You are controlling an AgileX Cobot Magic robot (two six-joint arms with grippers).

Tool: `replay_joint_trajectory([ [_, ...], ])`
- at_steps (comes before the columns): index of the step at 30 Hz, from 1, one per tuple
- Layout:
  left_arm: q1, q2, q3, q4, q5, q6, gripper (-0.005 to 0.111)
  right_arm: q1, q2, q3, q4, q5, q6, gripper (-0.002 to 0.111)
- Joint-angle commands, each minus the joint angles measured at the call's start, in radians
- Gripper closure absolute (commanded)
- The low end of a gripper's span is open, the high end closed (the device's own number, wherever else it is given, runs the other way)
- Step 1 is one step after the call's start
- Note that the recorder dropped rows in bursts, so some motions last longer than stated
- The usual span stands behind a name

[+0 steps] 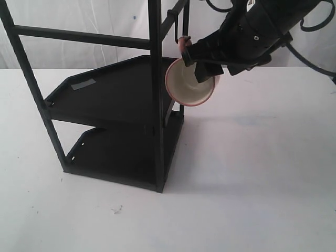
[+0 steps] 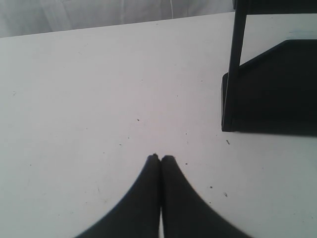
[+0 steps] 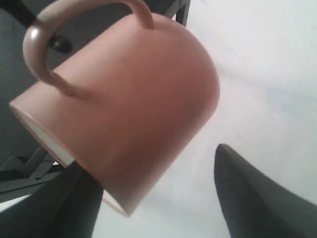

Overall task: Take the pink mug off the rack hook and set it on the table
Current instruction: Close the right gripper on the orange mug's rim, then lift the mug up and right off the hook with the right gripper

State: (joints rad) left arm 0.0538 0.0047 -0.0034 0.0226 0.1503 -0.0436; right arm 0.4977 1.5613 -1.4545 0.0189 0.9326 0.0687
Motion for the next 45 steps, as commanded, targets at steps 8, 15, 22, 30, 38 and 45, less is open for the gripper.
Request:
replay_joint_trajectory([
  [8, -0.006, 0.002, 0.003, 0.002, -0.001, -0.005, 0.107, 0.002, -0.001, -0.002, -0.010, -0.052, 0.023, 0.069],
  [15, -0.006, 0.002, 0.003, 0.002, -0.001, -0.005, 0.107, 0.002, -0.001, -0.002, -0.012, -0.027, 0.023, 0.084],
  [22, -0.006, 0.002, 0.003, 0.002, -0.001, -0.005, 0.107, 0.002, -0.001, -0.002, -0.012, -0.025, 0.023, 0.108],
  [30, -0.006, 0.002, 0.003, 0.002, -0.001, -0.005, 0.107, 0.002, -0.001, -0.002, -0.012, -0.037, 0.023, 0.108],
  [38, -0.006, 0.002, 0.003, 0.002, -0.001, -0.005, 0.107, 0.002, -0.037, -0.002, -0.024, -0.038, 0.023, 0.108],
  [45, -0.006, 0.002, 0.003, 0.002, -0.001, -0.005, 0.107, 0.002, -0.099, -0.002, -0.119, 0.100, 0.013, 0.108],
])
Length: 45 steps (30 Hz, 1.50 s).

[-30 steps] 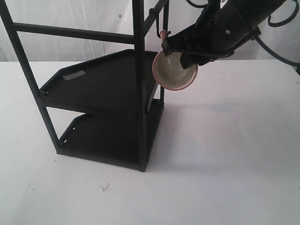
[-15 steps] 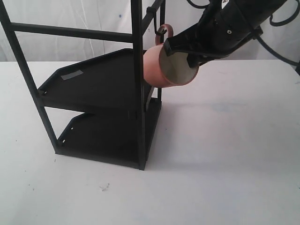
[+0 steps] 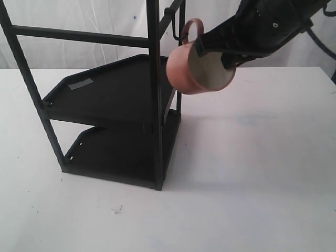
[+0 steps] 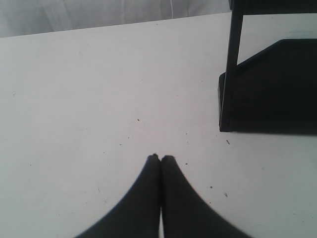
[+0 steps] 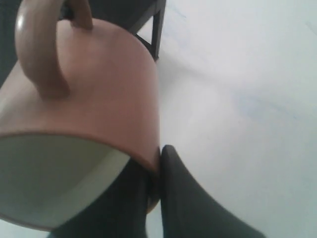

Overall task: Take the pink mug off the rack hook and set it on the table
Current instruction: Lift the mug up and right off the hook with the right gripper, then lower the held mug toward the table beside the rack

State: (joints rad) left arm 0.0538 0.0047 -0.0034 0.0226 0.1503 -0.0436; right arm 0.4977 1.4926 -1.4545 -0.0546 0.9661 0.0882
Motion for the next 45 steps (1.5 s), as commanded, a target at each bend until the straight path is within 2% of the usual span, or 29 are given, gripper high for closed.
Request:
replay_joint_trajectory([
  [1, -0.006, 0.002, 0.003, 0.002, -0.001, -0.005, 0.107, 0.002, -0.040, -0.002, -0.051, 0.067, -0.006, 0.108],
  [4, -0.006, 0.002, 0.003, 0.002, -0.001, -0.005, 0.107, 0.002, -0.100, -0.002, -0.055, 0.058, -0.017, 0.108],
  [6, -0.006, 0.002, 0.003, 0.002, -0.001, -0.005, 0.107, 0.002, -0.128, -0.002, -0.095, 0.141, -0.088, 0.108],
  [8, -0.006, 0.002, 0.003, 0.002, -0.001, -0.005, 0.107, 0.002, -0.146, -0.002, -0.245, 0.239, -0.088, 0.108],
  [11, -0.006, 0.002, 0.003, 0.002, -0.001, -0.005, 0.107, -0.001, -0.141, 0.002, -0.412, 0.255, -0.088, 0.108],
  [17, -0.006, 0.002, 0.003, 0.002, -0.001, -0.005, 0.107, -0.001, -0.082, 0.002, -0.383, 0.255, -0.088, 0.108],
  [23, -0.006, 0.002, 0.003, 0.002, -0.001, -0.005, 0.107, -0.001, 0.030, 0.016, -0.182, 0.255, -0.189, 0.108],
  [28, -0.006, 0.002, 0.003, 0.002, -0.001, -0.005, 0.107, -0.007, 0.108, 0.016, -0.232, 0.255, -0.189, 0.108],
  [34, -0.006, 0.002, 0.003, 0.002, -0.001, -0.005, 0.107, -0.124, 0.162, 0.016, -0.180, 0.255, -0.163, 0.108],
  [41, -0.006, 0.002, 0.003, 0.002, -0.001, -0.005, 0.107, -0.386, 0.175, 0.052, 0.219, 0.255, -0.214, 0.108],
  [45, -0.006, 0.002, 0.003, 0.002, -0.001, -0.005, 0.107, -0.411, 0.175, 0.103, 0.260, 0.255, -0.249, 0.108],
])
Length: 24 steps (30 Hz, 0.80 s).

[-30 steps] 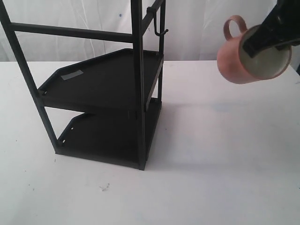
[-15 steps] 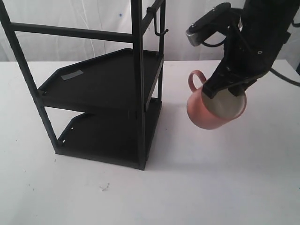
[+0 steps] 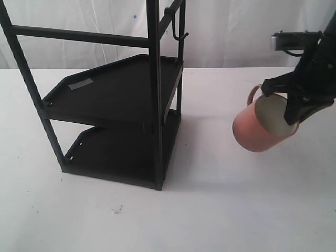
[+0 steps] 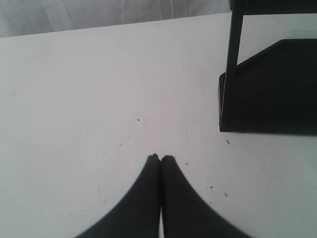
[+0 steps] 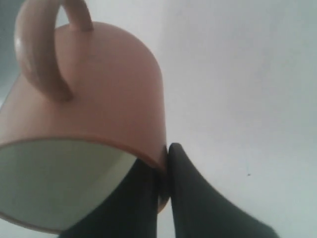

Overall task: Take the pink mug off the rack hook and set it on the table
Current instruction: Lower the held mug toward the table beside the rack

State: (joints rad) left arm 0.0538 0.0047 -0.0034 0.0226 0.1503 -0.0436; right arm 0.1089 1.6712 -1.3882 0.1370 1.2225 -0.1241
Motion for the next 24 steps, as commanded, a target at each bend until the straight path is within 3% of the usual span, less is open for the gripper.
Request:
replay_joint_trajectory([
  [1, -0.006, 0.002, 0.003, 0.002, -0.001, -0.005, 0.107, -0.017, -0.004, 0.044, 0.061, -0.001, -0.037, 0.108],
  [15, -0.006, 0.002, 0.003, 0.002, -0.001, -0.005, 0.107, 0.221, 0.012, -0.039, -0.070, -0.001, -0.027, 0.108],
  [24, -0.006, 0.002, 0.003, 0.002, -0.001, -0.005, 0.107, 0.221, 0.066, -0.029, -0.063, -0.001, -0.027, 0.108],
])
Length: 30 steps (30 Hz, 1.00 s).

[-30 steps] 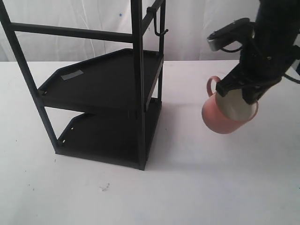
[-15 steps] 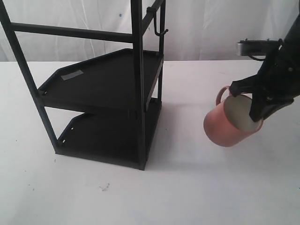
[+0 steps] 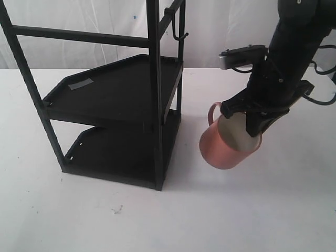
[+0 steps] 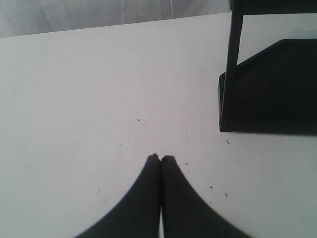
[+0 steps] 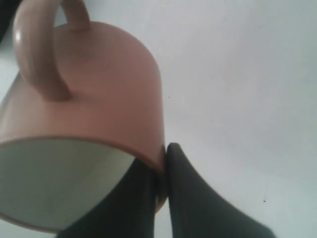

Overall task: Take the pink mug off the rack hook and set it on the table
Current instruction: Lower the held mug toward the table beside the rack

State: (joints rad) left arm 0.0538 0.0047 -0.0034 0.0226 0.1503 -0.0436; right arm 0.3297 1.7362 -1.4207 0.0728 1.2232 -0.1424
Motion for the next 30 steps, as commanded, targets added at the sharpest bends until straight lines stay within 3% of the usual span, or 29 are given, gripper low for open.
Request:
replay_joint_trajectory([
  [1, -0.006, 0.002, 0.003, 0.002, -0.001, -0.005, 0.107, 0.000, 0.001, 0.004, 0.001, -0.002, -0.008, 0.108],
  [12, -0.006, 0.002, 0.003, 0.002, -0.001, -0.005, 0.107, 0.000, 0.001, 0.004, 0.078, -0.008, -0.013, 0.108],
  [30, -0.006, 0.002, 0.003, 0.002, -0.001, -0.005, 0.107, 0.000, 0.001, 0.106, 0.133, -0.243, -0.077, 0.108],
])
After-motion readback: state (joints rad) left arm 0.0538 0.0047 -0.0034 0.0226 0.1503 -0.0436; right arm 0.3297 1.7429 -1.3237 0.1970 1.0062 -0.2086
